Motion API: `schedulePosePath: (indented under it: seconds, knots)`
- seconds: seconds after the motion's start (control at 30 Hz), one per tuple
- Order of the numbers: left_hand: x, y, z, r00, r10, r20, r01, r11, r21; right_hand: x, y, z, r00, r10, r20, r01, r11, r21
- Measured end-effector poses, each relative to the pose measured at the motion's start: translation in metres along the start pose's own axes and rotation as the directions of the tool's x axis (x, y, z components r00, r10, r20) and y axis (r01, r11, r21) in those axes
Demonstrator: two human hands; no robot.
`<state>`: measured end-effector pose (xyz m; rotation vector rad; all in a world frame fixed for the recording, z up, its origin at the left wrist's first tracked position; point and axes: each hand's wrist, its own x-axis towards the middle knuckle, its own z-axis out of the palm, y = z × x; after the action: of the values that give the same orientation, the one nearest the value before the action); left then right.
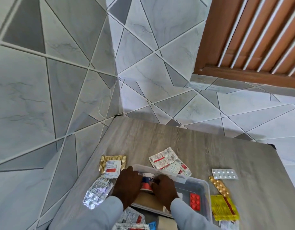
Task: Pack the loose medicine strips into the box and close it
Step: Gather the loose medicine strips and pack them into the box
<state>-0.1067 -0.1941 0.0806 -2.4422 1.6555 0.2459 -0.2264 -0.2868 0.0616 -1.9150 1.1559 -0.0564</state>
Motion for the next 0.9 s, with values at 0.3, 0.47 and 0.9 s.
schedulePosePath:
  seconds: [0.3, 0.47, 0.9]
  knots:
    - [-0.02, -0.02, 0.009, 0.987, 0.039, -0.156, -0.024, 0.995, 0.095, -0.059, 0.043, -0.047, 0.951, -0.176, -0.253, 0.189, 0.982, 0.028]
    - [-0.024, -0.015, 0.006, 0.997, 0.045, -0.065, -0.037, 0.991, 0.129, -0.118, 0.09, -0.005, 0.918, -0.339, -0.208, 0.239, 0.888, -0.393]
    - [-0.053, -0.03, 0.019, 0.909, 0.314, -0.274, -0.315, 0.948, 0.039, -0.129, 0.06, 0.047, 0.971, -0.02, -0.238, -0.142, 0.753, -0.643]
